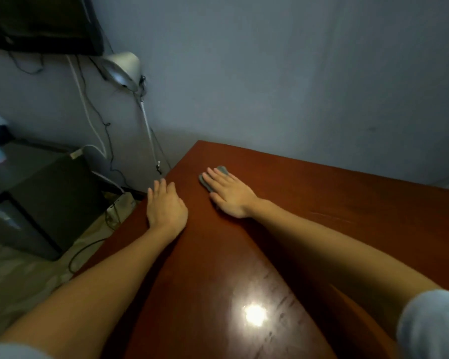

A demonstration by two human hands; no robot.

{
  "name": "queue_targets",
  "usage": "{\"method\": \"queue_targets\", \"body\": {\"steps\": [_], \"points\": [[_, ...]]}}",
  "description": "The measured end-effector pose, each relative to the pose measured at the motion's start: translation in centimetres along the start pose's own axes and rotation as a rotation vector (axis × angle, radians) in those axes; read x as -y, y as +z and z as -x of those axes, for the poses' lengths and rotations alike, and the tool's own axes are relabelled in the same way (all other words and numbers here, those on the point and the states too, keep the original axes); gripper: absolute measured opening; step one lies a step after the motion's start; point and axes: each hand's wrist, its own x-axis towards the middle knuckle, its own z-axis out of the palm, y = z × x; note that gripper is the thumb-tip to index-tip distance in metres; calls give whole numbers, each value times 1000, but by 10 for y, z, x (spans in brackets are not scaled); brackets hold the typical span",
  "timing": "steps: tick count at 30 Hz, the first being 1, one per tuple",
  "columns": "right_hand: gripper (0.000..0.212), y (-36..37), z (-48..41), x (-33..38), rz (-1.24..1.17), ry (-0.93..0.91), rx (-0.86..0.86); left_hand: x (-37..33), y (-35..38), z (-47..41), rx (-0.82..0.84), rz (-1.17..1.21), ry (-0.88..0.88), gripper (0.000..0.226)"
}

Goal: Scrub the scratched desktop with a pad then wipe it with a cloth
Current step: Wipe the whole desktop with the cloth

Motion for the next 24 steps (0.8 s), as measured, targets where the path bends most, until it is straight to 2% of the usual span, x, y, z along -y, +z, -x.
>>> {"method": "queue_targets", "body": {"steps": [3, 5, 9, 12, 18, 24], "points": [[55, 3, 23, 28, 11, -77, 15, 28, -23, 24, 31, -30, 154, 53], [56, 5, 38, 50, 2, -136, 20, 48, -41, 41, 52, -31, 195, 53], [65, 10, 77, 97, -9, -260, 39, 83, -67, 84, 76, -10, 163, 50], [64, 11, 114, 135, -55, -360, 37, 94, -77, 109, 72, 7, 175, 50], [60, 19, 183, 203, -169, -572, 35, 83, -87, 140, 31, 61, 210, 48], [66, 23, 226, 223, -182, -633, 37, 72, -80, 165, 51, 100, 209, 48]]}}
